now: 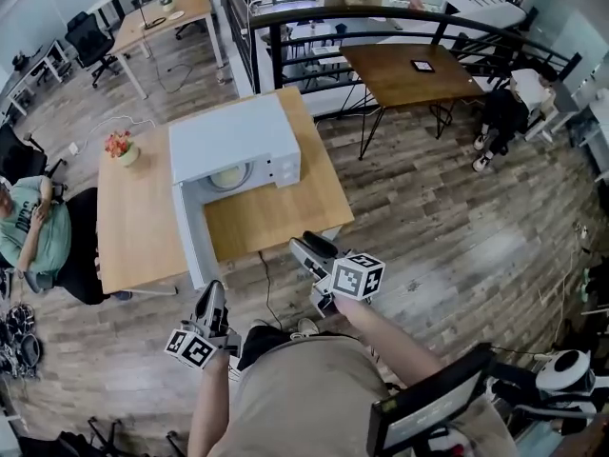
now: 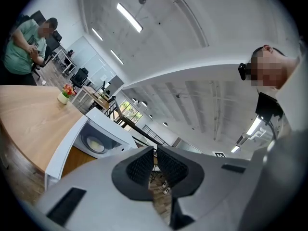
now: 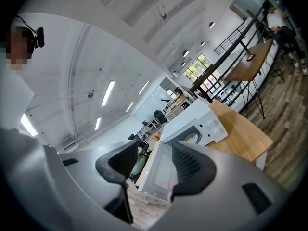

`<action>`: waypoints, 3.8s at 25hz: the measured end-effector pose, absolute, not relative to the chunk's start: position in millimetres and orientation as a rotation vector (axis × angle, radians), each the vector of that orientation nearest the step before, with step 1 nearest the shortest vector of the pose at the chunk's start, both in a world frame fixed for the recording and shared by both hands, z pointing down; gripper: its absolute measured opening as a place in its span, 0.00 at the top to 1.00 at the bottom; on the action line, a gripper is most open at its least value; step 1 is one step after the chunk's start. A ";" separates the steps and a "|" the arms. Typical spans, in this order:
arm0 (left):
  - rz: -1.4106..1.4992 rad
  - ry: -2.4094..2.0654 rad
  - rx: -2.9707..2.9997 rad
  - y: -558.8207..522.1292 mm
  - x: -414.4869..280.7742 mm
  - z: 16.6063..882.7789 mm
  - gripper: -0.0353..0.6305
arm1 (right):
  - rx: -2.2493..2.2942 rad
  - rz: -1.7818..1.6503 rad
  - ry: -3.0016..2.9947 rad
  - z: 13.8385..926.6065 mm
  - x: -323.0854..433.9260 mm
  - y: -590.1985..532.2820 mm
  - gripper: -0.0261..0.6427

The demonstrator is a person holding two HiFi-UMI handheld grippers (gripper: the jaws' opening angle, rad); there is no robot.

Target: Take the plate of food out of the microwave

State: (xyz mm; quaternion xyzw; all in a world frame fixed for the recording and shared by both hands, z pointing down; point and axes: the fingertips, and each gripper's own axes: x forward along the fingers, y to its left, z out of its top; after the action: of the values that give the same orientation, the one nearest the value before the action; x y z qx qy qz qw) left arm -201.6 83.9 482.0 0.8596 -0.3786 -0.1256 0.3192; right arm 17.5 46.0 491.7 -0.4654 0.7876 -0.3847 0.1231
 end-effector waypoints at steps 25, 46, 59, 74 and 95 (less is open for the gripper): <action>-0.259 -0.820 2.352 -33.6 -265.9 477.7 0.91 | -1.696 -1.148 2.129 512.7 -52.7 -64.6 0.61; -0.084 -1.098 2.227 -117.0 -214.6 508.9 0.88 | -1.805 -1.445 2.180 692.1 -32.5 -226.3 0.61; -0.048 -1.225 2.143 -153.0 -235.4 521.6 0.88 | -2.000 -1.617 2.086 809.6 -60.2 -292.1 0.61; 0.002 -1.270 2.093 -167.2 -253.0 531.8 0.88 | -2.144 -1.584 1.960 863.0 -68.5 -335.1 0.61; 0.017 -1.264 2.071 -167.4 -259.2 542.4 0.88 | -2.105 -1.605 1.858 869.9 -70.3 -328.9 0.77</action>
State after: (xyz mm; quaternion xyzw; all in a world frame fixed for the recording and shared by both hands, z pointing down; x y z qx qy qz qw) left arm -259.2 -167.4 542.4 0.7995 -0.4880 0.0064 0.3502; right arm -70.3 -328.9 869.9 -0.6503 0.5737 -0.4958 -0.0463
